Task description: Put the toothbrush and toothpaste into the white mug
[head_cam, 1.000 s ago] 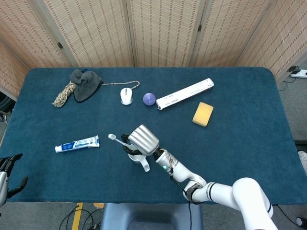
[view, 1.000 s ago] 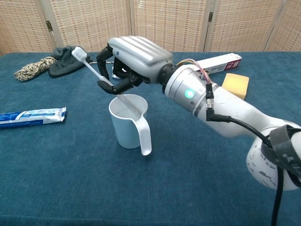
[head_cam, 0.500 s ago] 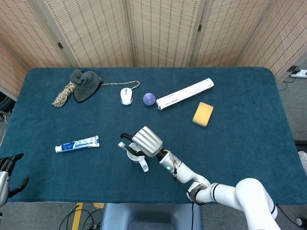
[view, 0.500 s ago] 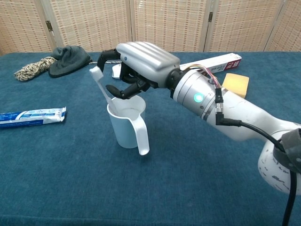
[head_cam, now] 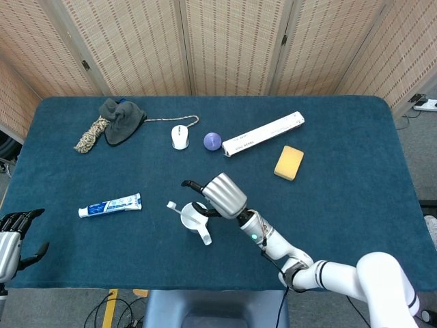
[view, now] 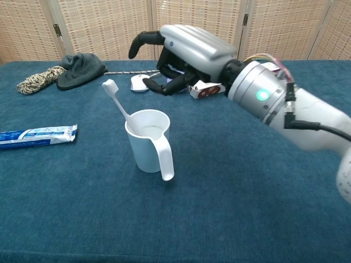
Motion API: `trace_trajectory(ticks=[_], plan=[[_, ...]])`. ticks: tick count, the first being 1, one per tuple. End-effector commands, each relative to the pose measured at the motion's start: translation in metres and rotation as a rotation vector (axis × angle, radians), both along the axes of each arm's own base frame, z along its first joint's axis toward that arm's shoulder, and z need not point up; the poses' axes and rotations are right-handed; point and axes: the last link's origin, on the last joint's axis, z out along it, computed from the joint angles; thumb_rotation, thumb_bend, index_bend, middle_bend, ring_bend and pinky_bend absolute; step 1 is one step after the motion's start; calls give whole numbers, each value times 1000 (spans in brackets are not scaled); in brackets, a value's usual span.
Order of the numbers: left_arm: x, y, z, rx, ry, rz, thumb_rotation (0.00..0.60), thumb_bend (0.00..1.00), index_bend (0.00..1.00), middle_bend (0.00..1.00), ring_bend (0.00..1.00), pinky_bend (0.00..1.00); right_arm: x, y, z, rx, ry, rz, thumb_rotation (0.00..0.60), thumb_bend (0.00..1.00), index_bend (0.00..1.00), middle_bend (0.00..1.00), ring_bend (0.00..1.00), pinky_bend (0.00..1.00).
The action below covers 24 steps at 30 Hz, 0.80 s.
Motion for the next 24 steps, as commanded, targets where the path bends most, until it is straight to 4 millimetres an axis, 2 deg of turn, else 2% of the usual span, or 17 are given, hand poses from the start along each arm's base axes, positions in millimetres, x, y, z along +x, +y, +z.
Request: trace_trajectory(ticks=[1, 9, 12, 14, 15, 17, 18, 21, 24], plan=[[5, 18, 3, -26, -3, -31, 600, 353, 233, 299, 238, 214, -26, 2, 33, -49, 34, -65, 600, 359, 288, 866, 1000, 980], [24, 67, -8, -140, -1, -96, 600, 353, 269, 299, 249, 214, -61, 12, 93, -112, 82, -171, 600, 359, 288, 858, 1000, 980], [33, 86, -12, -164, 22, -117, 600, 353, 283, 336, 325, 215, -68, 16, 111, -138, 67, -199, 600, 359, 288, 859, 1000, 980], [41, 99, -15, -178, 44, -130, 600, 353, 292, 445, 449, 246, -73, 17, 120, -153, 56, -217, 600, 359, 288, 860, 1000, 980], [44, 104, -17, -186, 50, -135, 600, 353, 295, 496, 497, 293, -74, 18, 124, -156, 50, -223, 600, 359, 288, 861, 1000, 980], [51, 116, -22, -205, 63, -144, 600, 353, 304, 607, 602, 478, -76, 19, 129, -160, 42, -233, 600, 359, 288, 866, 1000, 980], [53, 121, -24, -211, 73, -146, 600, 353, 305, 616, 611, 496, -77, 20, 131, -161, 41, -236, 600, 359, 288, 868, 1000, 980], [56, 136, -32, -239, 122, -137, 600, 353, 320, 745, 753, 743, -81, 23, 134, -168, 52, -240, 600, 359, 288, 879, 1000, 980], [55, 146, -42, -290, 161, -103, 600, 354, 324, 810, 823, 841, -86, 25, 136, -171, 71, -248, 600, 359, 288, 887, 1000, 980]])
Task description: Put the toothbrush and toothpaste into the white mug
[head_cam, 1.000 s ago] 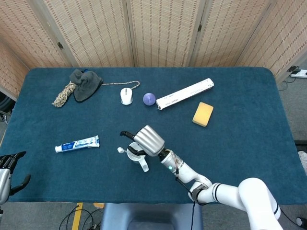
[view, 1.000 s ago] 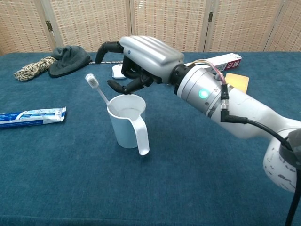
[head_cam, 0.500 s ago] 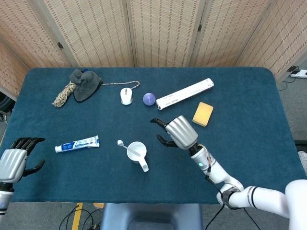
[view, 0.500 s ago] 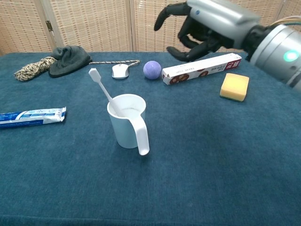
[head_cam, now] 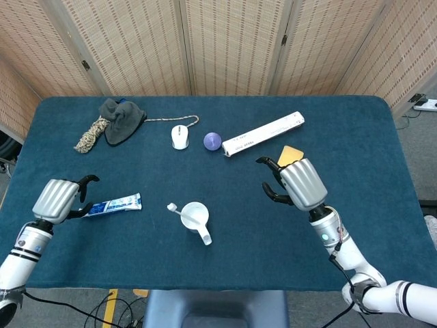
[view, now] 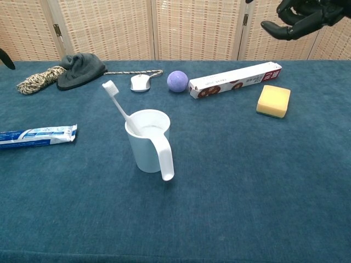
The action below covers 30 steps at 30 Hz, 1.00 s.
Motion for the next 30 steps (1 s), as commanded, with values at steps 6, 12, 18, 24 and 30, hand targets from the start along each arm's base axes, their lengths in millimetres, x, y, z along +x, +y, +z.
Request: trace_trajectory(ticks=[6, 12, 18, 24, 30], plan=[[-7, 31, -31, -108, 124, 98, 600, 354, 309, 866, 874, 887, -13, 3, 1, 3, 42, -28, 600, 359, 288, 891, 1000, 980], [-13, 42, -46, -192, 182, 180, 600, 353, 268, 896, 905, 901, -20, 3, -1, 15, 51, -39, 600, 360, 288, 892, 1000, 980], [-18, 49, -58, -256, 227, 249, 600, 353, 246, 908, 916, 903, -24, 4, -1, 21, 46, -43, 600, 361, 288, 893, 1000, 980], [-18, 42, -61, -300, 249, 285, 600, 353, 255, 908, 917, 903, -29, 5, -1, 24, 41, -52, 600, 361, 288, 894, 1000, 980], [-17, 30, -59, -331, 273, 297, 600, 354, 264, 909, 918, 903, -30, 6, -1, 25, 32, -50, 600, 361, 288, 896, 1000, 980]])
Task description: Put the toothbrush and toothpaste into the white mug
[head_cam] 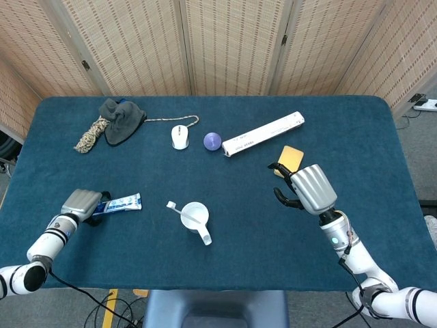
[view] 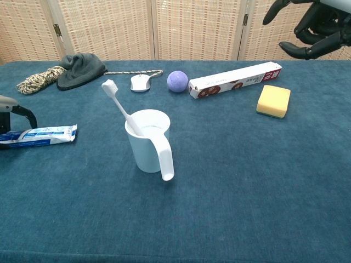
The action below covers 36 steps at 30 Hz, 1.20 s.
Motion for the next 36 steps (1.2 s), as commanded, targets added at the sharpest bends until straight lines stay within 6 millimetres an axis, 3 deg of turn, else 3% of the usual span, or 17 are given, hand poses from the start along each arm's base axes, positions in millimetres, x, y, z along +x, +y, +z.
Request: trace_trajectory(ticks=[1, 14, 36], plan=[[1, -5, 3, -7, 12, -1, 600, 354, 264, 909, 918, 903, 0, 1, 0, 0, -4, 2, 600, 362, 288, 897, 1000, 980], [14, -36, 13, -35, -22, -28, 600, 353, 271, 909, 919, 903, -2, 3, 1, -8, -19, -1, 600, 362, 288, 899, 1000, 980], [14, -12, -26, 43, -54, -101, 600, 354, 292, 909, 919, 903, -12, 6, 8, -24, -39, -25, 600, 363, 288, 900, 1000, 980]])
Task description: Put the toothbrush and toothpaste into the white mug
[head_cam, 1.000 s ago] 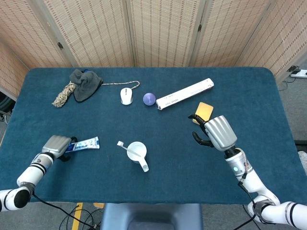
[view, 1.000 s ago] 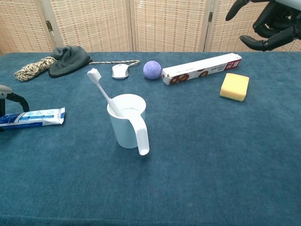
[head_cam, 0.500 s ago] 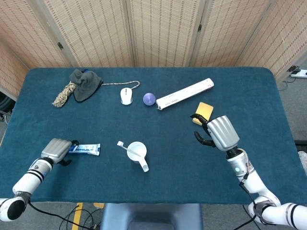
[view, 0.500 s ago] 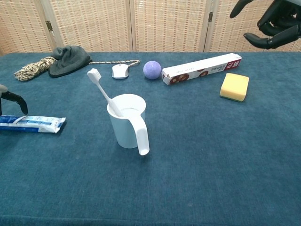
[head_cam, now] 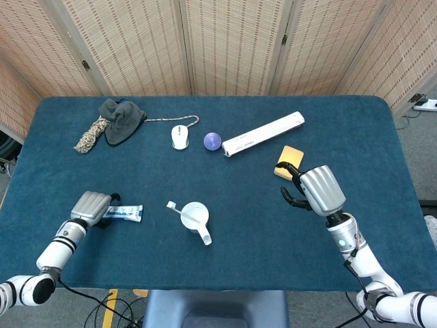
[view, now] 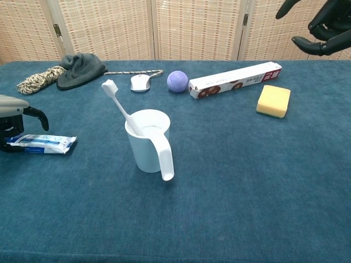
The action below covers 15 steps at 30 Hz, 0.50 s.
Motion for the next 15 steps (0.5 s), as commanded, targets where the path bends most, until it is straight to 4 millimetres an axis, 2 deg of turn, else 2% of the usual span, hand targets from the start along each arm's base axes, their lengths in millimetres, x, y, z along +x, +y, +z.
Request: trace_trajectory(ticks=[1, 8, 15], plan=[[2, 0, -4, -11, 2, -6, 600, 353, 294, 909, 919, 903, -1, 0, 0, 1, 0, -2, 600, 362, 288, 900, 1000, 980], [8, -3, -13, -4, -5, -46, 600, 353, 345, 909, 919, 903, -3, -1, -1, 6, 1, -8, 600, 362, 288, 900, 1000, 980], [2, -1, -18, 24, 11, -62, 600, 353, 419, 909, 919, 903, -4, -2, -3, 9, 1, -10, 600, 363, 288, 901, 1000, 980]])
